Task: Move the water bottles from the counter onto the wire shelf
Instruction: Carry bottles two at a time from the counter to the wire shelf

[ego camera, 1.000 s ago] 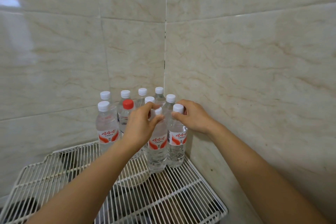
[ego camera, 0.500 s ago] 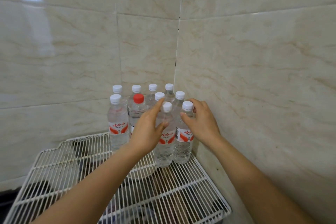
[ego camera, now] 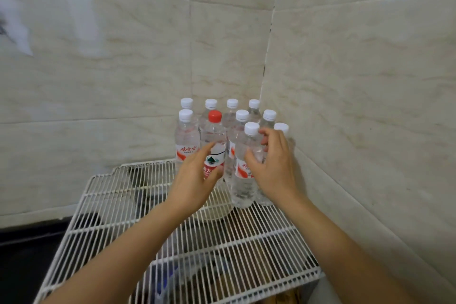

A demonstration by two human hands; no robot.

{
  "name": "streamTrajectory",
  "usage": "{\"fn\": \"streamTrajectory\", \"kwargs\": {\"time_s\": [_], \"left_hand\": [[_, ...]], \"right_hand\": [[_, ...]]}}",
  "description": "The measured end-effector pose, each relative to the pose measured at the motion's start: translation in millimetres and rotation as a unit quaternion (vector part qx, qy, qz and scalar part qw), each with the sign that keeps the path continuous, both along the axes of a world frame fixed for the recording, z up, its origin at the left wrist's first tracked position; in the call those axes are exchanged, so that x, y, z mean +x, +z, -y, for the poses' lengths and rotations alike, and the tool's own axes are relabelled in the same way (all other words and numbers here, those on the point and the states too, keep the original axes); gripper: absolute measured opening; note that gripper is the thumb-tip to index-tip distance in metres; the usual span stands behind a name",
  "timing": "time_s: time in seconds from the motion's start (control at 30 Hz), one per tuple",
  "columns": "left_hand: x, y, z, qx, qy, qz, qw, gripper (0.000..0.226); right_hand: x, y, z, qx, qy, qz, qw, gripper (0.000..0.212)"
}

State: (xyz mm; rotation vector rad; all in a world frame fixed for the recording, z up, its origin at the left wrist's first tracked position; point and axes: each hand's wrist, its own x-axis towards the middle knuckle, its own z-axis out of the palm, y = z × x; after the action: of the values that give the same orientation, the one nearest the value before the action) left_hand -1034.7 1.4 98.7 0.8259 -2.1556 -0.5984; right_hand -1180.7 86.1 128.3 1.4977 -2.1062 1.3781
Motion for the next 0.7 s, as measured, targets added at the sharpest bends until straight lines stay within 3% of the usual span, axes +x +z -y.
{"fn": "streamTrajectory", "kwargs": {"time_s": [0.17,0.37,0.57,0.7], "left_hand": [[87,-15,11,-0.003,0.085,0.031,0.996,0.041],[244,-33,6,0.032,0.195,0.05,0.979,0.037],[412,-71,-30,0.086,0.313,0.067,0.943,0.039],[543,-95,-70,0.128,0.412,0.101,0.897,0.039]], "right_hand": [[78,-18,25,0.041,0.114,-0.035,0.992,0.031],[220,-62,48,0.163,0.235,-0.047,0.957,0.044],[379,-93,50,0.221,0.314,-0.074,0.921,0.048],[517,-111,45,0.252,0.384,-0.11,0.881,0.05]]}}
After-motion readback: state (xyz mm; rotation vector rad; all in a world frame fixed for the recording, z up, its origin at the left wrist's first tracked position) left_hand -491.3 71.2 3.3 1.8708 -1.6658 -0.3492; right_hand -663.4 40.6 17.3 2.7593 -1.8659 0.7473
